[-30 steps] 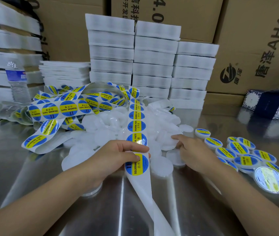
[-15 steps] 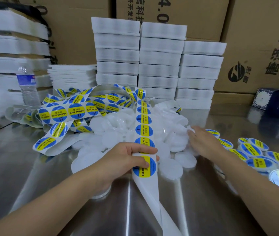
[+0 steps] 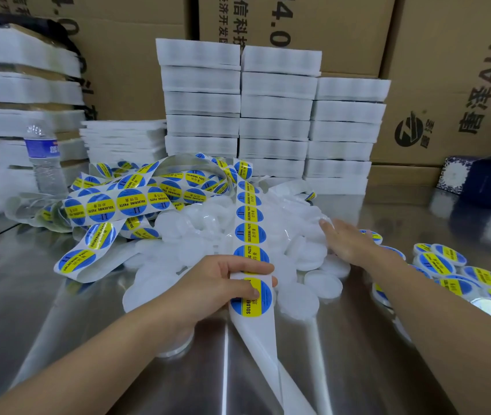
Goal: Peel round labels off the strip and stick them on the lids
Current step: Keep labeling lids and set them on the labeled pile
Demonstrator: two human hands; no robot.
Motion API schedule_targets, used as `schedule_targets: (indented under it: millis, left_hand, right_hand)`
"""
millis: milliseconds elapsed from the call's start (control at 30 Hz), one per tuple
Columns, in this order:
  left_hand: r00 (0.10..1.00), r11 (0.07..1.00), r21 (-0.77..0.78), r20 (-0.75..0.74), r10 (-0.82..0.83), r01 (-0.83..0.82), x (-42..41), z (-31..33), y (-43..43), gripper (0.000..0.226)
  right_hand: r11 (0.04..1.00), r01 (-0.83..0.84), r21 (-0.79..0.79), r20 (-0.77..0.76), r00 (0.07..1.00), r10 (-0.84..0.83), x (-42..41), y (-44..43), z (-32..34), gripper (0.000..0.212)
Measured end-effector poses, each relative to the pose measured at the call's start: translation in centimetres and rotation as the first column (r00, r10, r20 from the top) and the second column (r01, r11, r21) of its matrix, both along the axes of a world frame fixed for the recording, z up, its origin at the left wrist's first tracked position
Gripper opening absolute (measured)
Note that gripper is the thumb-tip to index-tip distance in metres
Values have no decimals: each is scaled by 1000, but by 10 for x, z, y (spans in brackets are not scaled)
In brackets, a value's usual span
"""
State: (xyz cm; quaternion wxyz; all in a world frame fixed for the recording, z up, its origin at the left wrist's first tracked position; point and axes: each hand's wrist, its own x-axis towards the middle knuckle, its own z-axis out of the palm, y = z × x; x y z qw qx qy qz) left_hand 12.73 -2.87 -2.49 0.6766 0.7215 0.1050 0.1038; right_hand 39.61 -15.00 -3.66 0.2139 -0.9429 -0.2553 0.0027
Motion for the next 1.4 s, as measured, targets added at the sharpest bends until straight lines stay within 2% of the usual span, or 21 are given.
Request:
schedule_targets:
  millis: [67, 100, 200, 333, 433, 500, 700, 800, 967, 1033, 1133, 1233, 1300, 1400]
  left_hand:
    - [1000, 1000, 0, -4, -3, 3, 0, 0, 0, 42]
    - [1000, 1000, -1, -8, -6, 6, 0, -1, 0, 42]
    - [1000, 1000, 1, -12, -8, 8, 1, 0, 0, 42]
    - [1000, 1000, -1, -8, -8, 8, 1, -1, 0, 41]
    - [1000, 1000, 1, -2, -5, 5, 1, 0, 0, 41]
    - [1000, 1000, 5, 1, -5, 5, 1, -1, 0, 41]
    - [1000, 1000, 15, 2, -14, 14, 2, -3, 2, 41]
    - [1000, 1000, 28, -1, -15, 15, 3, -5, 2, 41]
    - [1000, 1000, 22, 20, 2, -3, 4, -5, 2, 42]
    - [999, 999, 42, 40, 19, -20, 3, -5, 1, 43]
    - [997, 996, 76, 76, 28, -34, 3, -3, 1, 49]
    - [994, 997, 74, 106, 24, -32, 3, -3, 1, 57]
    - [993, 995, 89, 113, 26, -36, 3, -4, 1, 59]
    - [995, 995, 99, 99, 17, -27, 5, -7, 1, 56]
  right_hand:
    - [996, 1, -94, -41, 999, -5, 0, -4, 1, 48]
    - [996, -1, -93, -55, 998, -4, -2, -5, 0, 49]
    - [1000, 1, 17, -21, 1000, -1, -8, -10, -2, 54]
    - [994, -16, 104, 70, 997, 9, -18, -21, -2, 48]
    - [966, -25, 256, -62, 997, 42, -26, -28, 0, 40]
    - [958, -69, 280, -90, 991, 98, -34, -29, 0, 35]
    - [915, -214, 343, 3, 974, 227, -55, -20, 0, 42]
    - [922, -248, 296, -6, 965, 261, -59, -13, 0, 45]
    - [962, -226, 154, 157, 967, 202, -59, -15, 0, 38]
    - [953, -210, 217, 213, 963, 164, -60, -17, 4, 37]
    - [893, -232, 386, 268, 954, 132, -72, -21, 12, 38]
    - [810, -385, 442, 364, 902, 230, -99, -24, 21, 17]
    - [737, -526, 425, 438, 832, 341, -123, -24, 25, 7]
    - [658, -688, 308, 509, 703, 497, -152, -20, 21, 16]
